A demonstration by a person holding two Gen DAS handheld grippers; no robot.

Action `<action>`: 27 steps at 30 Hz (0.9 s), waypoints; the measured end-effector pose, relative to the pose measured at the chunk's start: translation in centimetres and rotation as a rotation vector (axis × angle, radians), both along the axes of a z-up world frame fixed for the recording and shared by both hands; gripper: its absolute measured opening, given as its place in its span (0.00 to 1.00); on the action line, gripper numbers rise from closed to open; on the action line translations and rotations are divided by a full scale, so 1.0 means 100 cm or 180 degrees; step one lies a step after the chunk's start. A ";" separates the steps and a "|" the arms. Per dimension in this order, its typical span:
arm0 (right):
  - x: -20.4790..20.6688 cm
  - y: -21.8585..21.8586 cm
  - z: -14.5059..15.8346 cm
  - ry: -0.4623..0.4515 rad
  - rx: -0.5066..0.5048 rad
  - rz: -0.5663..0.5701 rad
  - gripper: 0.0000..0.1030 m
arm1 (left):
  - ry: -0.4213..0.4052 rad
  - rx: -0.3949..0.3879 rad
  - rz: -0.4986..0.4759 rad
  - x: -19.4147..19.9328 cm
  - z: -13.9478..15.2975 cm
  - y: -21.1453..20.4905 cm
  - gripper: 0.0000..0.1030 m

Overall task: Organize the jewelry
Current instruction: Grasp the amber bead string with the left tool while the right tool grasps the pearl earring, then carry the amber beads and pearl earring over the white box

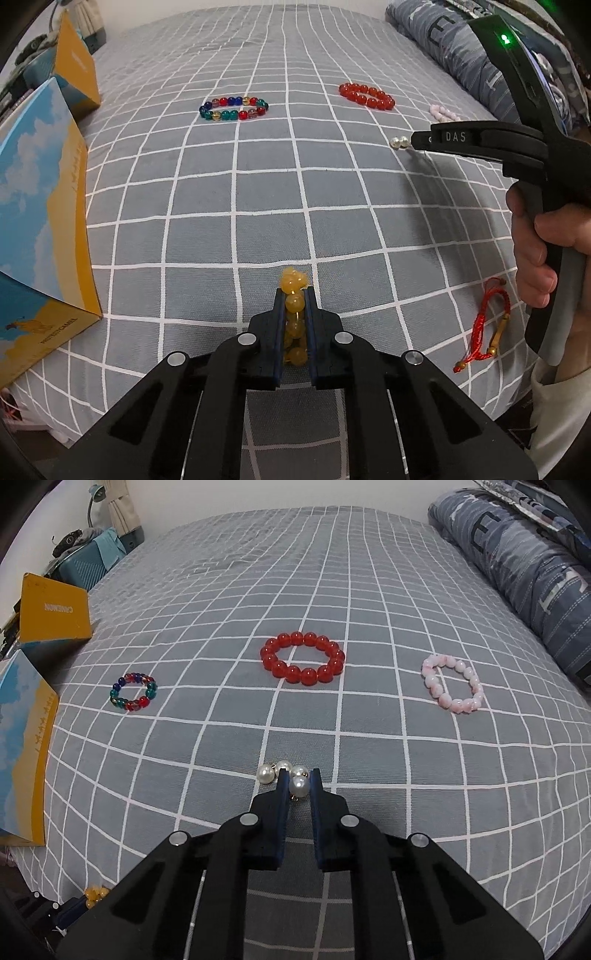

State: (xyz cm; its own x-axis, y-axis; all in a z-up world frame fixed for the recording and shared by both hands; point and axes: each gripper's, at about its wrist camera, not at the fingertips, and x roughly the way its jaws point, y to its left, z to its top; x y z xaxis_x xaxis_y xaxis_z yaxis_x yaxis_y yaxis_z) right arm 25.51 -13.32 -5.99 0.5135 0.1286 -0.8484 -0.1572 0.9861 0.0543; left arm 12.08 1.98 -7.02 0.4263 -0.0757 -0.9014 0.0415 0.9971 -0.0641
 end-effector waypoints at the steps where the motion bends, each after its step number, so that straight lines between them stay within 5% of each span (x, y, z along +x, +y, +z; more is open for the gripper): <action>1: -0.001 0.000 0.001 -0.0012 -0.0001 -0.0004 0.10 | -0.0011 -0.0004 0.0007 0.000 0.001 0.000 0.09; 27: -0.039 0.005 0.041 -0.0366 0.0062 0.0043 0.10 | -0.0487 -0.0091 0.0402 0.013 0.063 0.047 0.09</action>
State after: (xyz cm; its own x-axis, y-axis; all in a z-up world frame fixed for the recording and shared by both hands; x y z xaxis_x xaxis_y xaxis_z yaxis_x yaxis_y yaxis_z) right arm 21.63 -12.87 -1.85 0.6055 0.1520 -0.7812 -0.1768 0.9827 0.0542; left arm 13.35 6.69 -0.76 0.5659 -0.0374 -0.8236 -0.0724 0.9929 -0.0949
